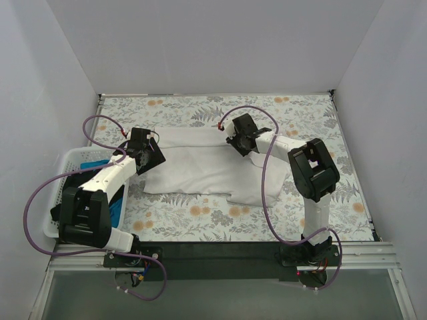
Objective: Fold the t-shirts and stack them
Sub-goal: Fold the tshirt
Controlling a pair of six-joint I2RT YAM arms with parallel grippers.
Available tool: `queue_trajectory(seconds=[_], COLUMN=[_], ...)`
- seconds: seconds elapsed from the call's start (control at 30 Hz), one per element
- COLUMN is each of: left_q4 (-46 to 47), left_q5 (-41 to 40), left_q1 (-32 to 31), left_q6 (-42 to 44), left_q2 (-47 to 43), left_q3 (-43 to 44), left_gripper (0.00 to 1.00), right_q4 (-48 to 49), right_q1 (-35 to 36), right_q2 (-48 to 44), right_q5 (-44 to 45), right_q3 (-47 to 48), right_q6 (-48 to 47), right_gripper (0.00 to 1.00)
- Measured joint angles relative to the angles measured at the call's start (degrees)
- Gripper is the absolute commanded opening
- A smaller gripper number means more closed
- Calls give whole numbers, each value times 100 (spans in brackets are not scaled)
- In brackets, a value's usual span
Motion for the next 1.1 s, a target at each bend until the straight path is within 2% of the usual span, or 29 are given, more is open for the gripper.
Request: queue_trajectory(seconds=[0.37,0.43,0.47,0.57,0.63,0.87,1.1], left_q4=[0,-2,0,0,-2,0,-2], left_q5=[2,2,2,2,2,2,2], left_q1=[0,0,0,0,0,0,0], left_q6=[0,0,0,2,2,0,0], left_q2=[0,0,0,0,0,0,0], left_q3=[0,0,0,0,0,0,0], left_gripper=[63,63,63,63,63,63,63], right_q4=[83,87,87,83,79,26,-236], right_q1=[0,0,0,0,0,0,-85], right_q2=[-42,-44,-44,-44,-44,-103,-498], right_q5=[-212,-181,-166,-101,-48,-83,-813], right_q3=[-168,-168,-168,-179,-179,-179,-140], right_q6=[240,256,273,302,302,295,463], right_gripper=[32,26,19,6,1,1,1])
